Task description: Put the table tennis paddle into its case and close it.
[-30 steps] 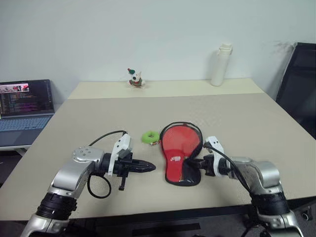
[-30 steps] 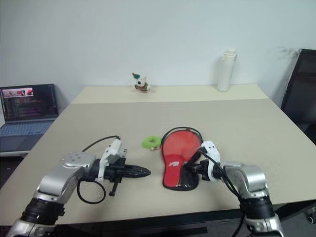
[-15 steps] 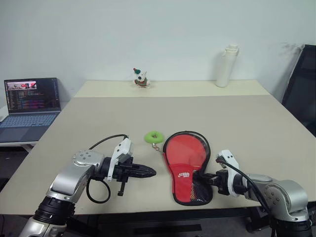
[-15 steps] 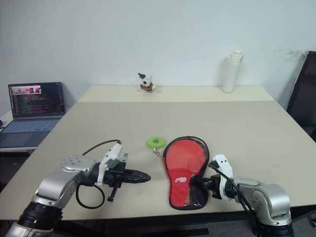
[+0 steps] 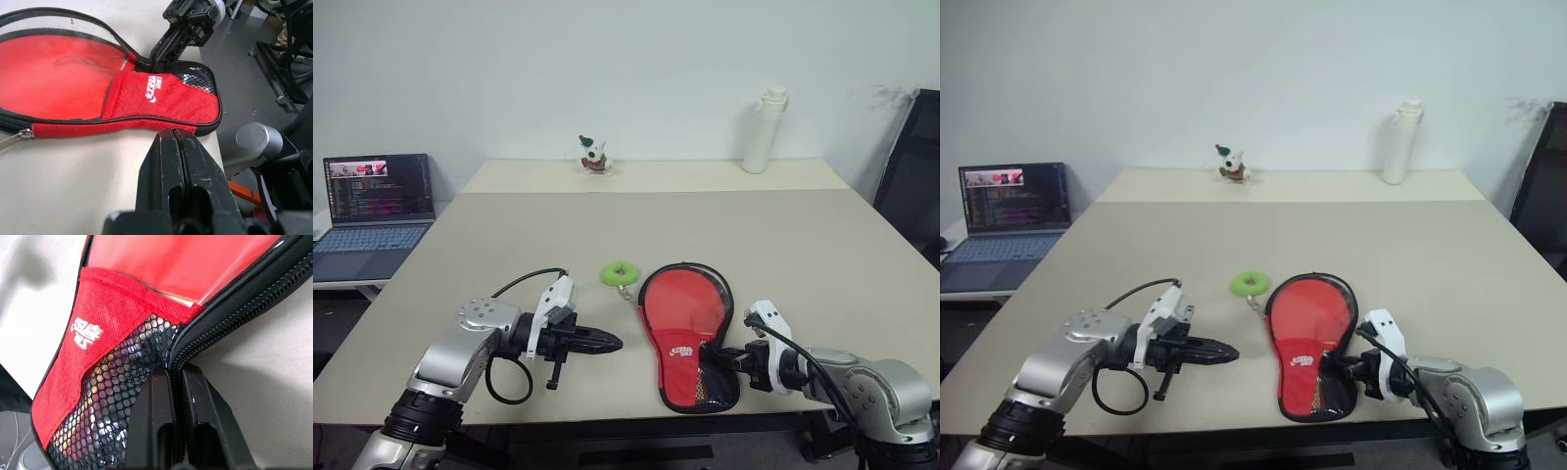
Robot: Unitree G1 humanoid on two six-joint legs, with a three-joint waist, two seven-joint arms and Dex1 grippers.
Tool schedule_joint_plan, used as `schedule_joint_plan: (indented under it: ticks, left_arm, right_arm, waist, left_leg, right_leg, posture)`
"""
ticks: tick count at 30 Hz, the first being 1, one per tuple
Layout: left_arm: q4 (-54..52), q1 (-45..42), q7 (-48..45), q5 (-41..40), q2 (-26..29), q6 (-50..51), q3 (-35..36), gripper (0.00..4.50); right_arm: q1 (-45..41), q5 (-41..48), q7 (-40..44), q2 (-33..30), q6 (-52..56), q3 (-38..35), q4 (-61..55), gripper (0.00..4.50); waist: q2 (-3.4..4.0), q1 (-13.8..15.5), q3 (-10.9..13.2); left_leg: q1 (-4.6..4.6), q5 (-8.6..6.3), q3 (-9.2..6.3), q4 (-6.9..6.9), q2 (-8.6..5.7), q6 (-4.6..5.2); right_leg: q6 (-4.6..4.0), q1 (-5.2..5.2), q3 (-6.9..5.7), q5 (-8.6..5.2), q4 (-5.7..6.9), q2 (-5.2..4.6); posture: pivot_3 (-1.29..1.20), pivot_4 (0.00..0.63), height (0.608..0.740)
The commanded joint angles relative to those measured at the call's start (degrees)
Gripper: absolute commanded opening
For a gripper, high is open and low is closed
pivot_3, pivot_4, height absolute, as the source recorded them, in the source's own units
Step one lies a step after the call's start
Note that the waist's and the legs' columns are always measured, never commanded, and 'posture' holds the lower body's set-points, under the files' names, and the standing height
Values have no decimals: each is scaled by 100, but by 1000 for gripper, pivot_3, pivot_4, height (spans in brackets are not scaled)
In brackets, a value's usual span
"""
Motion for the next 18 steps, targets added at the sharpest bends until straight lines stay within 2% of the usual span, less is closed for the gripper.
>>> schedule_joint_plan:
  ticks: [1, 4, 8, 12, 18]
  left_arm:
    - [-54, -8, 17, -37, -1, -105, 32, 0]
    - [-11, 20, 74, -25, -26, -136, 51, 0]
    - [12, 44, 249, -18, -122, -186, 86, 0]
    - [153, -5, 633, -80, -311, -75, 218, 0]
    - [699, -324, 1445, -98, -656, 249, 510, 0]
  right_arm:
    - [31, 41, -115, -79, 131, -167, 14, 28]
    - [21, 51, -159, -151, 177, -354, 5, 846]
    - [33, 252, -135, -181, 448, -751, -162, 2170]
    - [31, 488, 41, -507, 503, -1268, -251, 3514]
    - [-486, 444, 1, -840, -93, -1661, 114, 3514]
  waist:
    - [0, 0, 0]
    - [0, 0, 0]
    - [-1, 5, 0]
    - [-1, 23, 0]
    - [-1, -23, 0]
  left_leg:
    - [0, 0, 0, 0, 0, 0]
    - [0, 0, 0, 1, -1, 0]
    - [1, 0, -3, 3, -2, 0]
    - [0, 0, -10, 6, -10, 0]
    - [4, 0, -7, 5, -6, 0]
  right_leg:
    - [0, 0, -1, 0, 0, 0]
    - [0, 2, 0, 0, 0, -1]
    - [0, 6, 0, 0, -2, -4]
    - [1, 13, -1, 0, -5, -11]
    - [2, 12, -2, 1, -2, -6]
  posture:
    - [0, 150, 740]
    - [0, 150, 740]
    - [0, 150, 740]
    - [0, 150, 740]
    - [0, 150, 740]
